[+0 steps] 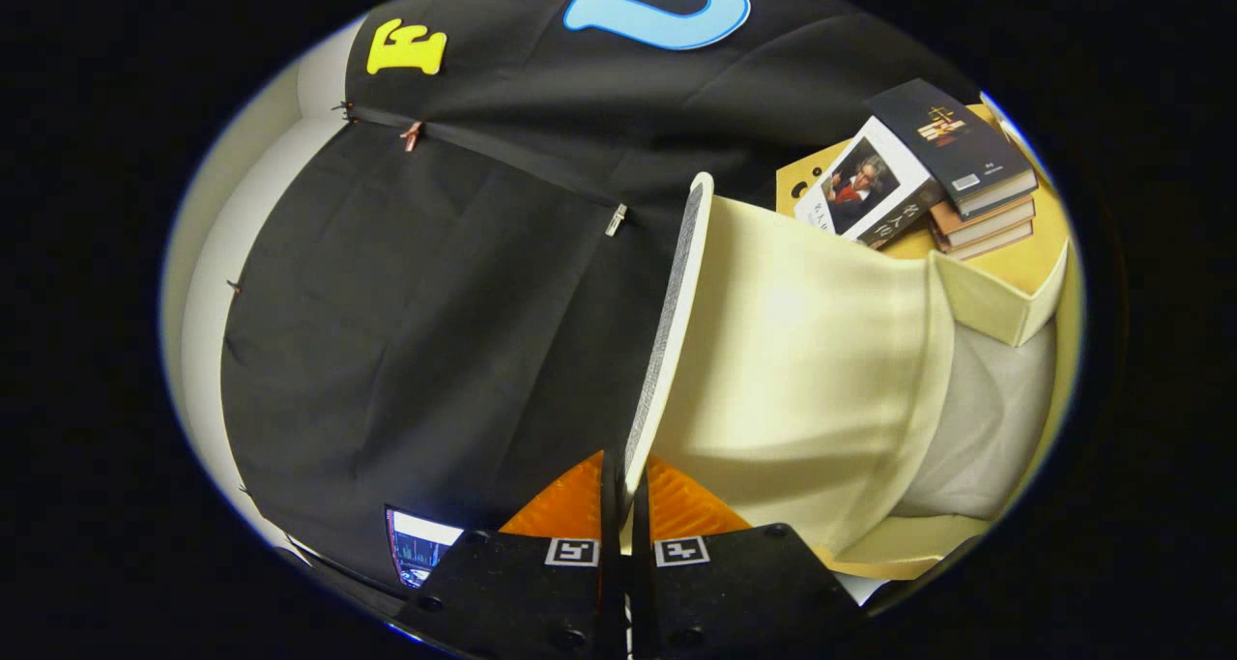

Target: Open the storage box then place both shoes into the box .Put the left shoe in first, then the right shoe, with the right side of both shoes facing outward in a uniform manner.

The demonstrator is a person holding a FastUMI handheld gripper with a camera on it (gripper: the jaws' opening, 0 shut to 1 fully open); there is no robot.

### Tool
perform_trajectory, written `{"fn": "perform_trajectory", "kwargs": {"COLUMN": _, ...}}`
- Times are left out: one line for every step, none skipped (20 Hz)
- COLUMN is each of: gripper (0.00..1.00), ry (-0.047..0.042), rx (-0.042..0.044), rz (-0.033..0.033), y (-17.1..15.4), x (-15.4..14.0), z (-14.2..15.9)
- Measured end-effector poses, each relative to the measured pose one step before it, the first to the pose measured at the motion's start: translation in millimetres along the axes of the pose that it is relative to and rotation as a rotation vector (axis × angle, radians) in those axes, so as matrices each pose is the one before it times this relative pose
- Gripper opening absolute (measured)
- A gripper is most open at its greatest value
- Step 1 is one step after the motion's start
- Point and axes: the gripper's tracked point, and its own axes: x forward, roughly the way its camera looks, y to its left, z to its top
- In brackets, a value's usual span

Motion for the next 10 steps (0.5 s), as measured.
{"fn": "perform_trajectory", "kwargs": {"gripper": 0.07, "ry": 0.00626, "rx": -0.01467, "rz": -0.01635, "y": -2.21, "x": 12.91, "z": -3.93}}
{"fn": "perform_trajectory", "kwargs": {"gripper": 0.06, "ry": 0.01076, "rx": -0.01088, "rz": -0.01418, "y": -2.91, "x": 11.02, "z": -5.56}}
{"fn": "perform_trajectory", "kwargs": {"gripper": 0.06, "ry": 0.01073, "rx": -0.00780, "rz": -0.01449, "y": -2.76, "x": 11.45, "z": -6.21}}
{"fn": "perform_trajectory", "kwargs": {"gripper": 0.06, "ry": 0.00757, "rx": -0.00700, "rz": -0.01277, "y": -2.11, "x": 9.34, "z": -4.66}}
{"fn": "perform_trajectory", "kwargs": {"gripper": 0.06, "ry": 0.00779, "rx": -0.00979, "rz": -0.01396, "y": -3.54, "x": 9.61, "z": -4.88}}
{"fn": "perform_trajectory", "kwargs": {"gripper": 0.07, "ry": 0.00442, "rx": -0.00678, "rz": -0.01590, "y": -3.89, "x": 6.99, "z": -3.40}}
{"fn": "perform_trajectory", "kwargs": {"gripper": 0.06, "ry": 0.00609, "rx": -0.00749, "rz": -0.01408, "y": -3.86, "x": 8.05, "z": -3.44}}
{"fn": "perform_trajectory", "kwargs": {"gripper": 0.06, "ry": 0.00233, "rx": -0.00882, "rz": -0.01514, "y": -2.81, "x": 5.56, "z": -2.95}}
{"fn": "perform_trajectory", "kwargs": {"gripper": 0.06, "ry": -0.00103, "rx": -0.00648, "rz": -0.00885, "y": -1.98, "x": 4.67, "z": -1.77}}
{"fn": "perform_trajectory", "kwargs": {"gripper": 0.07, "ry": 0.00050, "rx": -0.00610, "rz": -0.00738, "y": -0.59, "x": 3.48, "z": -1.70}}
